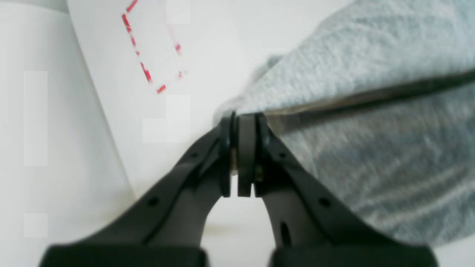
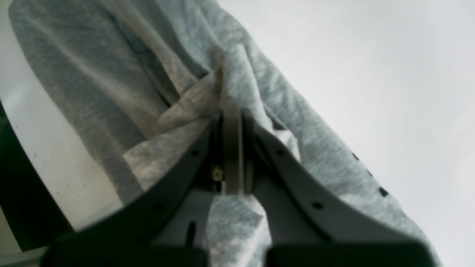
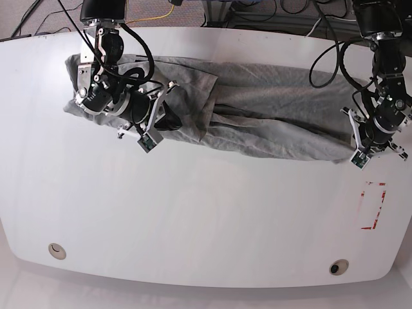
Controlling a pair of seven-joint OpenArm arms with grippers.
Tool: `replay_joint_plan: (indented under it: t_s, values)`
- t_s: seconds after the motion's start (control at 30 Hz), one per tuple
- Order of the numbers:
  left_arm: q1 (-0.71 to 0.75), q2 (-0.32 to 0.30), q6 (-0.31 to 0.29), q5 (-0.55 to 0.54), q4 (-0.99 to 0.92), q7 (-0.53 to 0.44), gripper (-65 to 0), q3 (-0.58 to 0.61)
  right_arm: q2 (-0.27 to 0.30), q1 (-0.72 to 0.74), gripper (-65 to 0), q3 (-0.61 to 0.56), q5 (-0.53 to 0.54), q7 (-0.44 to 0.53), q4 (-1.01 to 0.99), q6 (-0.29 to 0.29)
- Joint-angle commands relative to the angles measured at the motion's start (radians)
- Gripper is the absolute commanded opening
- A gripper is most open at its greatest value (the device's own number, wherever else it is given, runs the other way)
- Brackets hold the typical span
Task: Layout the t-shirt on the table in an organized manner, then fold the t-shirt properly
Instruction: 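Close the left gripper on the end of the shirt strip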
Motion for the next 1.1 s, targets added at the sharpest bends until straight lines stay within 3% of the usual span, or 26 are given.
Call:
replay_joint_plan:
  t_s: [0.0, 0.53, 1.07]
  values:
    - [0.013, -0.018, 0.003, 0.0, 0.03, -0.008, -65.0, -0.007, 0.005, 0.013, -64.4, 0.003, 0.017, 0.025, 0.018, 0.002]
    - [0.177, -0.02, 0.003, 0.002, 0.053, -0.006, -65.0, -0.104, 0.005, 0.016, -64.4, 0.005, 0.017, 0.025, 0.015, 0.002]
    - [0.233, -0.02, 0.003, 0.003, 0.008, -0.006, -64.6, -0.119, 0.005, 0.016, -64.4, 0.005, 0.017, 0.025, 0.015, 0.002]
